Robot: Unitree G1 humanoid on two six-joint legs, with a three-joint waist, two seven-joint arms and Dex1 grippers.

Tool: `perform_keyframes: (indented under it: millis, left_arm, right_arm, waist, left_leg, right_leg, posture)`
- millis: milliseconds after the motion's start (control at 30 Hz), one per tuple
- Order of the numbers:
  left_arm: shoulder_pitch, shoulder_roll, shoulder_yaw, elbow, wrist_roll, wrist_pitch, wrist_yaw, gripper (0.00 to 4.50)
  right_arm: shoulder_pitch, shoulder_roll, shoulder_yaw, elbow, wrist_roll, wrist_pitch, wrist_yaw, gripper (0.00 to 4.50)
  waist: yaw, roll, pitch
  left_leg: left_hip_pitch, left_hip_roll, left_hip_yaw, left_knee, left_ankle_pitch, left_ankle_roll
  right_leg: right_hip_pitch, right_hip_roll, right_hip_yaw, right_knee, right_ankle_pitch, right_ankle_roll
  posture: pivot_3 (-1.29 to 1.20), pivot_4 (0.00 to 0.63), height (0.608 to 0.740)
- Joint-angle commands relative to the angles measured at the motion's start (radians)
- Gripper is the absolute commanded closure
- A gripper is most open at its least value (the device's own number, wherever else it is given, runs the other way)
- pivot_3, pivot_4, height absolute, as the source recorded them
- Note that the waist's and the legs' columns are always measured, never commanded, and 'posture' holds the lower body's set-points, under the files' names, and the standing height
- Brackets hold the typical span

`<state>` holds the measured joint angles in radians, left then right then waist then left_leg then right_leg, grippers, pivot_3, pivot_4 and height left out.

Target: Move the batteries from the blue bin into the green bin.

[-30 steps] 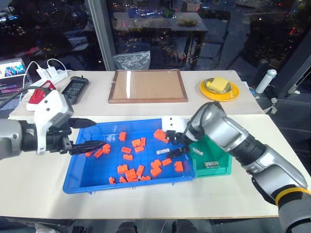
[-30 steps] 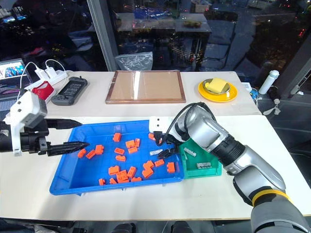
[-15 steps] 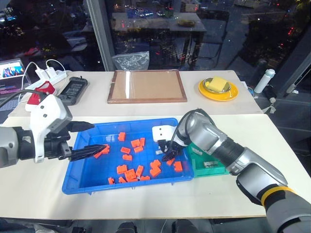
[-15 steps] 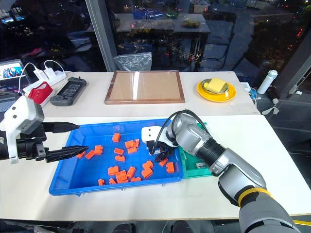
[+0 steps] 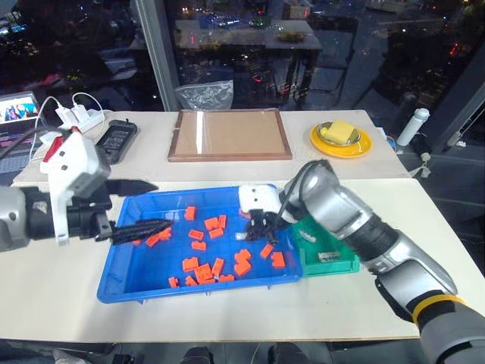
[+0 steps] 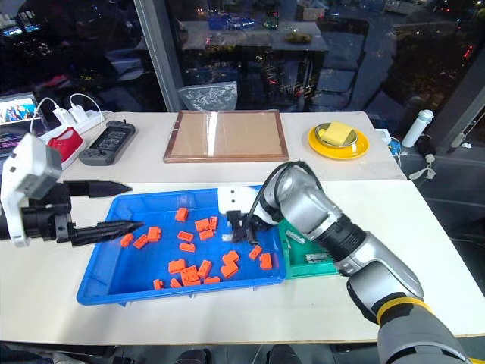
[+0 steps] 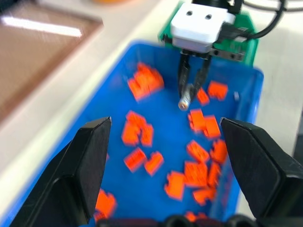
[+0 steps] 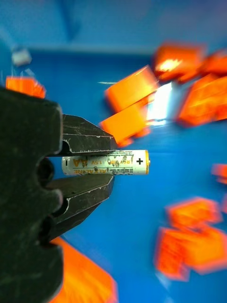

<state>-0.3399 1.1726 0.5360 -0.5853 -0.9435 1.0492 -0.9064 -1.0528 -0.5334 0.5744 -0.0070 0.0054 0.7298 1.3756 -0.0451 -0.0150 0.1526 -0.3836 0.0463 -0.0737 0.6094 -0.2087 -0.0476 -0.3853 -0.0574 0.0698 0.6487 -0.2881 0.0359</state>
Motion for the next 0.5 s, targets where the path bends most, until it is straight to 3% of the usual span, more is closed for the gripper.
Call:
perform_keyframes:
  millis: [33, 300, 500]
  left_arm:
    - [-0.055, -0.012, -0.075, 0.043, 0.015, -0.068, -0.002, 0.55]
    - [-0.235, -0.130, -0.287, 0.110, -0.003, -0.123, -0.021, 0.55]
    - [-0.377, -0.186, -0.425, 0.203, 0.069, -0.152, -0.069, 0.55]
  right_arm:
    - [-0.047, -0.097, -0.144, -0.058, 0.064, 0.055, 0.025, 4.23]
    - [-0.018, -0.371, -0.265, -0.049, 0.062, 0.093, 0.020, 4.23]
    - [0.093, -0.447, -0.226, -0.100, 0.036, 0.154, -0.026, 4.23]
  waist:
    - [0.001, 0.000, 0.000]
    - [0.006, 0.000, 0.000]
    - [-0.006, 0.000, 0.000]
  left_leg:
    - [0.000, 0.000, 0.000, 0.000, 0.000, 0.000]
    - [-0.001, -0.001, 0.000, 0.000, 0.000, 0.000]
    - [-0.001, -0.001, 0.000, 0.000, 0.000, 0.000]
  right_leg:
    - [0.000, 0.000, 0.000, 0.000, 0.000, 0.000]
    - [0.000, -0.001, 0.000, -0.002, 0.000, 0.000]
    - [0.000, 0.000, 0.001, -0.001, 0.000, 0.000]
  posture:
    - [0.00, 0.150, 0.740]
    - [0.00, 0.150, 0.740]
    - [0.00, 0.150, 0.740]
